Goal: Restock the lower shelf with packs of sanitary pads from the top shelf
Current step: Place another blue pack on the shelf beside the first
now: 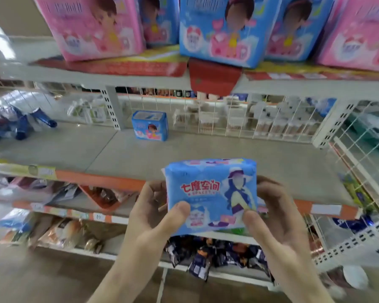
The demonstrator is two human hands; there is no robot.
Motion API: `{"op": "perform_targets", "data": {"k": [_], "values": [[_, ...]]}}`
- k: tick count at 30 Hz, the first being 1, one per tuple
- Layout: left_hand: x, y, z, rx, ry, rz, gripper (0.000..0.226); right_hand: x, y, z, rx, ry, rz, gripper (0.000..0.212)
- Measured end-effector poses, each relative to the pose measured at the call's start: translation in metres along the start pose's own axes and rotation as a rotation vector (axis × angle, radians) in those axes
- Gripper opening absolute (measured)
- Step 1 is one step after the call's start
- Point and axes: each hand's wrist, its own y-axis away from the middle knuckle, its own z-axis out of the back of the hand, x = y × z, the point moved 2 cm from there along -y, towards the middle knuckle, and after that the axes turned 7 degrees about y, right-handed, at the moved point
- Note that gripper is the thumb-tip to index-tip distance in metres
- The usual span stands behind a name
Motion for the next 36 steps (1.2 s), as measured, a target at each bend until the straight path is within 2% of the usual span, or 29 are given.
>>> {"op": "perform_targets", "data": {"k": [2,4,5,6,8,10,13,18,20,22,25,29,33,36], "values": [[0.009,0.009,-0.005,-0.047,-0.148,0.029,0.033,-0.019,0.005,0.002,0.036,-0.077,-0.206,0.067],[0.015,0.020,-0.009,-0.065,-0.319,0.020,0.027,-0.037,0.011,0.002,0.040,-0.305,-0.445,0.084],[0.018,0.026,-0.011,-0.035,-0.405,0.015,0.029,-0.045,0.014,0.002,0.036,-0.443,-0.554,0.083],[0.018,0.031,-0.017,0.003,-0.456,0.027,0.035,-0.050,0.017,0.002,0.029,-0.533,-0.650,0.073],[0.024,0.039,-0.024,0.084,-0.510,0.083,0.048,-0.054,0.024,0.001,0.026,-0.564,-0.843,0.044],[0.030,0.043,-0.024,0.118,-0.588,0.113,0.056,-0.062,0.031,0.005,0.049,-0.549,-1.015,0.042],[0.036,0.042,-0.021,0.123,-0.644,0.136,0.054,-0.068,0.035,0.010,0.048,-0.544,-1.147,0.043],[0.039,0.034,-0.014,0.119,-0.624,0.254,0.051,-0.065,0.030,0.012,0.052,-0.480,-1.208,0.046],[0.041,0.026,-0.007,0.067,-0.587,0.309,0.042,-0.059,0.022,0.016,0.054,-0.412,-1.227,0.045],[0.047,0.016,0.002,-0.032,-0.436,0.498,0.033,-0.053,0.013,0.023,0.113,-0.228,-1.159,0.045],[0.057,0.007,0.020,-0.137,-0.202,0.702,0.039,-0.041,0.002,0.022,0.235,0.098,-0.991,0.047],[0.066,0.000,0.043,-0.140,0.079,0.698,0.042,-0.030,-0.011,0.004,0.290,0.352,-0.811,0.036],[0.068,-0.009,0.064,-0.112,0.199,0.712,0.055,-0.028,-0.016,-0.010,0.285,0.354,-0.794,0.032],[0.067,-0.018,0.074,-0.082,0.247,0.755,0.058,-0.027,-0.019,-0.019,0.259,0.295,-0.784,0.040]]}}
